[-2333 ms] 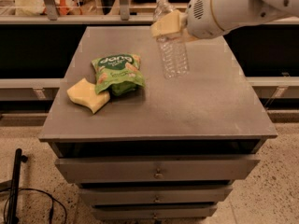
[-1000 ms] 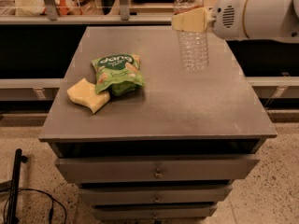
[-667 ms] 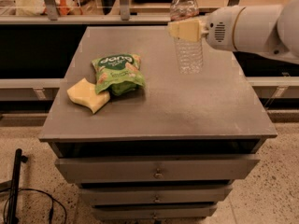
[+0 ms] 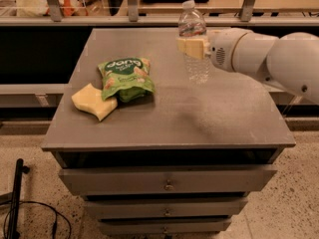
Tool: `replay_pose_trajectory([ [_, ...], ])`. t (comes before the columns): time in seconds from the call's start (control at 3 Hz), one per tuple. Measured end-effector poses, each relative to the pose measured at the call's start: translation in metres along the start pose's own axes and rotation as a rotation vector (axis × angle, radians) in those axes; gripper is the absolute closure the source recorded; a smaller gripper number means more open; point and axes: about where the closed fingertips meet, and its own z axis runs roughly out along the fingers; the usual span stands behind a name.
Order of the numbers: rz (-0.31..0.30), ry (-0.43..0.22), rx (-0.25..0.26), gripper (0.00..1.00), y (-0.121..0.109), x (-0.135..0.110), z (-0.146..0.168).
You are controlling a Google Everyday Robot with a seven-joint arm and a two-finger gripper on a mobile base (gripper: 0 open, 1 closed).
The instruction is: Place water bottle upright
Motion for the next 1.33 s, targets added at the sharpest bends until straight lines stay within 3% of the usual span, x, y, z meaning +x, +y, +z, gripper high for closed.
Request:
replay_pose_trajectory([
  [0.33, 0.023, -0.035, 0.077, 1.0, -0.006, 0.012, 0.012],
  [0.67, 0.094, -0.09, 0.144, 1.0, -0.016, 0.018, 0.016],
  [1.33, 0.18, -0.195, 0.224, 1.0, -0.025, 0.024, 0.005],
])
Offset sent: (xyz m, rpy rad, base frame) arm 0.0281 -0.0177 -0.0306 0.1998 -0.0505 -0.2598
